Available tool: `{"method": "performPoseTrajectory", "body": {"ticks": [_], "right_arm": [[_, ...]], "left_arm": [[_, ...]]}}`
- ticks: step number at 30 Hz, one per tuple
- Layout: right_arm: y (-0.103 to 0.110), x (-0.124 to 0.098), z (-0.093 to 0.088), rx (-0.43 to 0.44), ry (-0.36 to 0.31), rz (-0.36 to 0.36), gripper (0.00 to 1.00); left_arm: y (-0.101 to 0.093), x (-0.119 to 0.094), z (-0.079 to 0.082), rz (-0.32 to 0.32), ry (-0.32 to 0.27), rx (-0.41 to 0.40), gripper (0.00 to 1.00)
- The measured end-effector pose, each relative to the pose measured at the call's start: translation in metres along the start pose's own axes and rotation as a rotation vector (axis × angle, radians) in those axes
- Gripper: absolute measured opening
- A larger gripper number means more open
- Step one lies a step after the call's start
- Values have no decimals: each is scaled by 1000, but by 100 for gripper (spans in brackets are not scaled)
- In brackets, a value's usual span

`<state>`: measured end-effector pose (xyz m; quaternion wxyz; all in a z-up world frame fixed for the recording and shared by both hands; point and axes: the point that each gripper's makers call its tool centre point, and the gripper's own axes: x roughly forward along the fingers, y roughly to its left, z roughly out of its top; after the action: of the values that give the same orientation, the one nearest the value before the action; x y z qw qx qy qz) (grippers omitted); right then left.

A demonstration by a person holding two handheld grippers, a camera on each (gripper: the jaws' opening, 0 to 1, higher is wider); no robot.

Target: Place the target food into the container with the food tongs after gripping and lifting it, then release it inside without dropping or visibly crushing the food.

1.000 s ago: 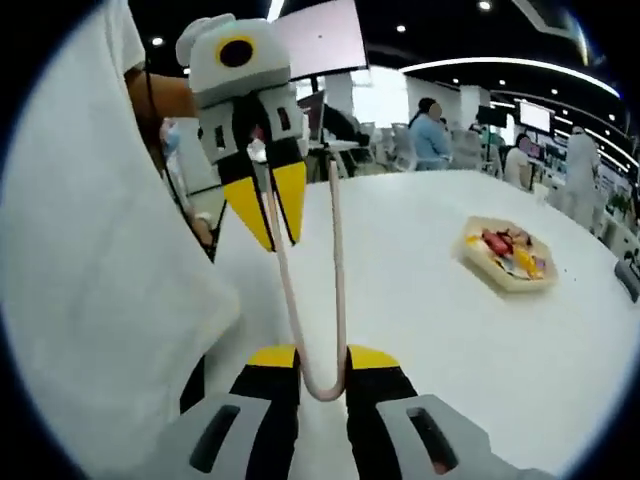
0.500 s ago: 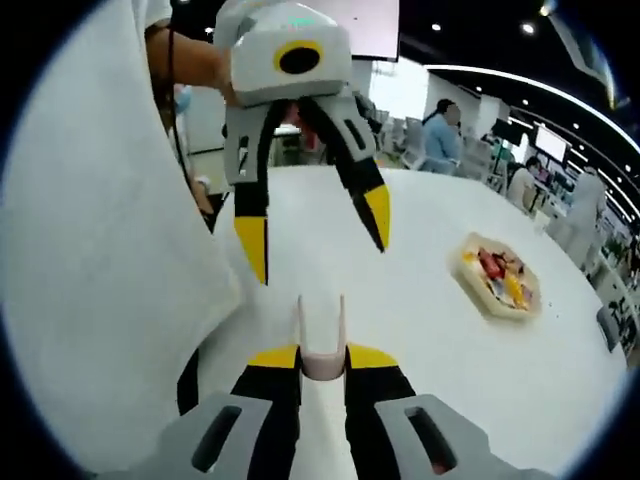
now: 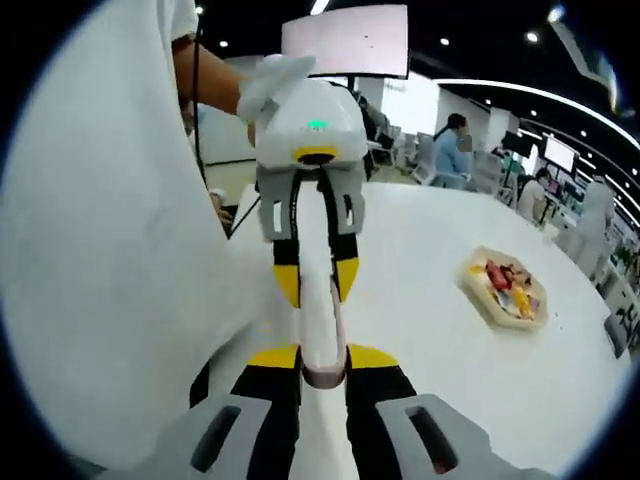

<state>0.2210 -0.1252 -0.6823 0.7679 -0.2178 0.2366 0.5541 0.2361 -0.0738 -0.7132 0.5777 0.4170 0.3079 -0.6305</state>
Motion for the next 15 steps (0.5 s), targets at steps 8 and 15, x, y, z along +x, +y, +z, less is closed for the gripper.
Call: {"method": "performPoseTrajectory", "body": {"ticks": [8, 15], "right_arm": [[-10, 6, -31, 0, 107, -89, 17], [-17, 17, -55, -15, 193, -80, 17]], "left_arm": [[3, 6, 10, 29, -18, 33, 18], [2, 14, 12, 46, -18, 14, 19]]}}
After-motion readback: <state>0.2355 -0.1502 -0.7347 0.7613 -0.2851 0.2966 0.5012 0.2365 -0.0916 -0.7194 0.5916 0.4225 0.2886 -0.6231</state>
